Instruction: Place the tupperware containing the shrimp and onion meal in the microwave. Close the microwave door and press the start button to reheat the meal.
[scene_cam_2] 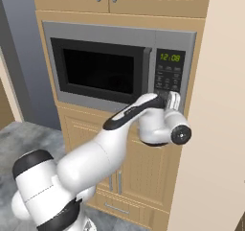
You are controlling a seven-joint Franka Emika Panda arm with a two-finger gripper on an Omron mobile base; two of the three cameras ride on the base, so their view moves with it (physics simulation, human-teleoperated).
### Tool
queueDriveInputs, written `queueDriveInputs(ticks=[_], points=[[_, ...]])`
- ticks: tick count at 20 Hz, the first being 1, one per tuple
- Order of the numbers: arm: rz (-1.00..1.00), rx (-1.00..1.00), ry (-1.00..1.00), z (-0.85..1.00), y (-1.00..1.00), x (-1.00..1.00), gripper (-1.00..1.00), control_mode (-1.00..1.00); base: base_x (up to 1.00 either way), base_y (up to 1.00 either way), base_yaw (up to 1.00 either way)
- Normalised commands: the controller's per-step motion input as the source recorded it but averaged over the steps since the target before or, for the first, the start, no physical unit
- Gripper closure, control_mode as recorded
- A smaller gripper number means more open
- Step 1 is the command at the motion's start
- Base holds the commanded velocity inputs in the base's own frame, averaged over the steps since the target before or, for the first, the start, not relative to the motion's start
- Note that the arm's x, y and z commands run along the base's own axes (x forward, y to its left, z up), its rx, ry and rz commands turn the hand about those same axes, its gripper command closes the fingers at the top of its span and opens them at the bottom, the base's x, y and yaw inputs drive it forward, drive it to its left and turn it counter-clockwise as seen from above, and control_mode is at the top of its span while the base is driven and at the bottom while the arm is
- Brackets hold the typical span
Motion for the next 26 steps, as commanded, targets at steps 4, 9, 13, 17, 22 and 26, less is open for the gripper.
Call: queueDriveInputs(ticks=[4, 9, 13, 17, 22, 26], points=[[-0.08, 0.10, -0.16, -0.04, -0.24, 0.23, 1.00, -1.00, 0.00, 0.00, 0.00], [-0.10, 0.02, -0.13, -0.22, -0.05, 0.30, 1.00, -1.00, 0.00, 0.00, 0.00], [-0.12, 0.00, -0.11, -0.32, 0.00, 0.33, 1.00, -1.00, 0.00, 0.00, 0.00], [-0.12, 0.00, -0.10, -0.20, -0.03, 0.33, 1.00, -1.00, 0.00, 0.00, 0.00], [-0.12, 0.02, -0.02, 0.00, -0.19, 0.38, 1.00, -1.00, 0.00, 0.00, 0.00], [-0.11, 0.03, 0.00, 0.00, -0.21, 0.52, 1.00, -1.00, 0.00, 0.00, 0.00]])
